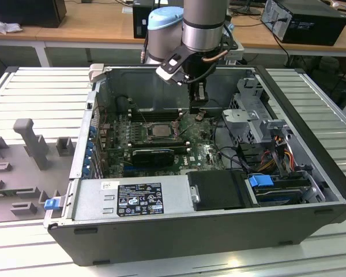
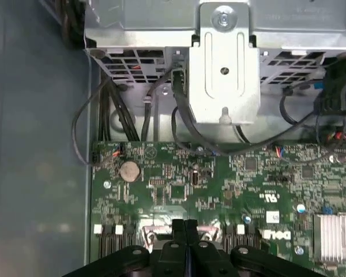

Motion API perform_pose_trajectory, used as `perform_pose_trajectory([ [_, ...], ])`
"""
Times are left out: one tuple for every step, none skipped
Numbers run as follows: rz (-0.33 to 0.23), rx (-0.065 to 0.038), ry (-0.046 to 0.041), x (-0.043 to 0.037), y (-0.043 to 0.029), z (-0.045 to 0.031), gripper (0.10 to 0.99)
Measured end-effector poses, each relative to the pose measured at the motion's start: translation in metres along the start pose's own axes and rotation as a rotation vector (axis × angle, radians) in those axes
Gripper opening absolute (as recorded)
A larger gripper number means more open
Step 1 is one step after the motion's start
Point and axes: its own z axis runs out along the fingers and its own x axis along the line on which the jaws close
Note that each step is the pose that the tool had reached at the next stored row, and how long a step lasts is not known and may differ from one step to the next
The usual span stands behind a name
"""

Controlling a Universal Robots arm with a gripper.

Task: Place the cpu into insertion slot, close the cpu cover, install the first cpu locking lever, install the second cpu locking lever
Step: 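Close the cpu cover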

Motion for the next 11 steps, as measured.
perform_pose_trajectory([
  [0.0, 0.004, 0.0008, 0.0, 0.0039, 0.0015, 0.106],
  [0.0, 0.006, 0.0014, -0.0001, 0.0068, 0.0024, 0.106],
  [0.0, 0.007, 0.0019, 0.0, 0.009, 0.0032, 0.106],
  [0.0, 0.007, 0.0024, -0.0001, 0.0112, 0.0044, 0.106],
  [0.0, 0.007, 0.0029, -0.0001, 0.0128, 0.0056, 0.106],
  [0.0, 0.007, 0.0036, -0.0001, 0.0135, 0.0076, 0.106],
  [0.0, 0.007, 0.0037, -0.0001, 0.0138, 0.009, 0.106],
  [0.0, 0.007, 0.0041, -0.0002, 0.0139, 0.0108, 0.106],
  [0.0, 0.007, 0.0042, -0.0002, 0.0138, 0.0124, 0.106],
  [0.0, 0.007, 0.0046, -0.0003, 0.0137, 0.0151, 0.106],
  [-0.001, 0.007, 0.0062, -0.0003, 0.0135, 0.0176, 0.106],
])
